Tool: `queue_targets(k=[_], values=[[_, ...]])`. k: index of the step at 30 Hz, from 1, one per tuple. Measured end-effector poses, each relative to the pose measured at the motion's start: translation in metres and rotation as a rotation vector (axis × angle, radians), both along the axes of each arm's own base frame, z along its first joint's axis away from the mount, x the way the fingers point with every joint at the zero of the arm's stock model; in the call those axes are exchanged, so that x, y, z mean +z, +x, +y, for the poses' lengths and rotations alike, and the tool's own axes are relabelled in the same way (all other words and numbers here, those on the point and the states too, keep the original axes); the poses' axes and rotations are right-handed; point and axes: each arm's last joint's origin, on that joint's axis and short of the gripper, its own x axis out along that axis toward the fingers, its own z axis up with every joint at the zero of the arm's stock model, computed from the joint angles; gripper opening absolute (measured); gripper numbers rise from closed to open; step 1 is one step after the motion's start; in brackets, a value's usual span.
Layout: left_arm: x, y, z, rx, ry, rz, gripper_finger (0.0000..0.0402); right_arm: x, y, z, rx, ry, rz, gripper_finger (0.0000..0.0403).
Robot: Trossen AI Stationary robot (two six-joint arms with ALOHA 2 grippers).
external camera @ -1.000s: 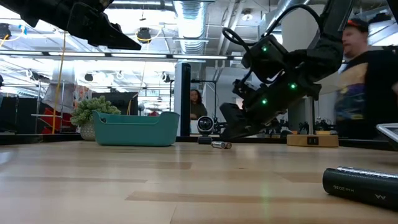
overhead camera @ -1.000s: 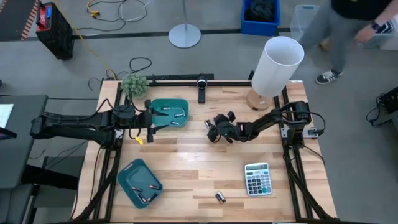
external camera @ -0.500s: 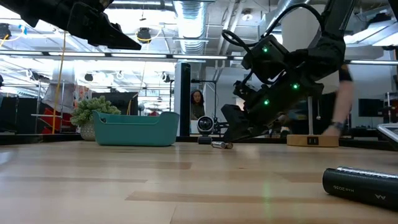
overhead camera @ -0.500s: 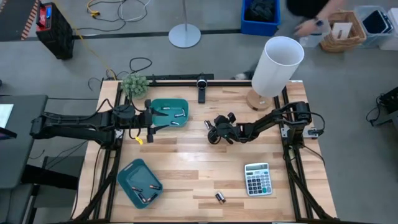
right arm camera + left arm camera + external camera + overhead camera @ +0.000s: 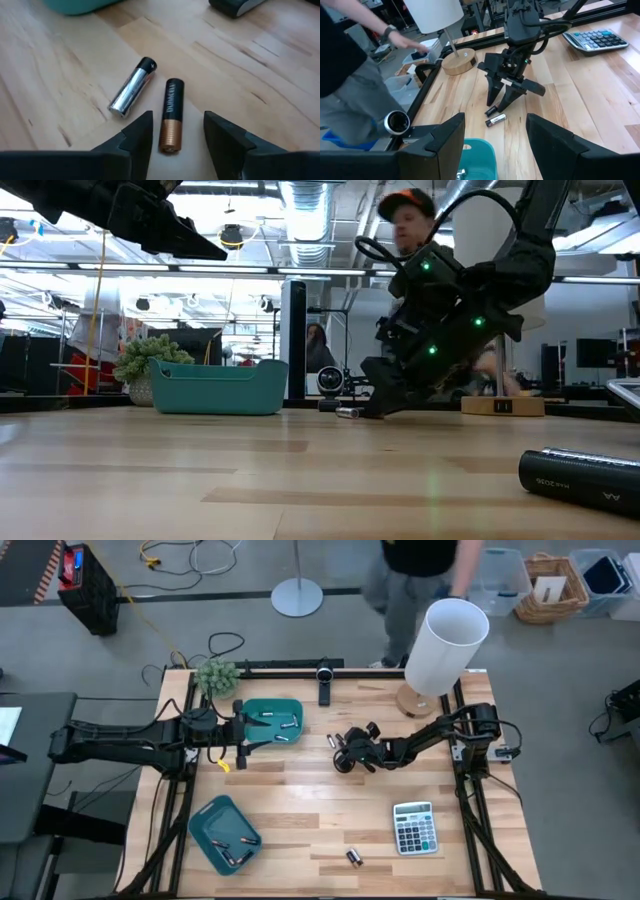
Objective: Sort batteries
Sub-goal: Put the top black battery into the blue bin
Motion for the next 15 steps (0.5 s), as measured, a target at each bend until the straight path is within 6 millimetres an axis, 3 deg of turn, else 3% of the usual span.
queue_targets(k=[15], values=[[0.0000,0.0000,0.0000,0.000,0.000,0.000,0.0206,-0.0021,-0.0024,-0.0014,0.014,0.029,0.041,0.0053]])
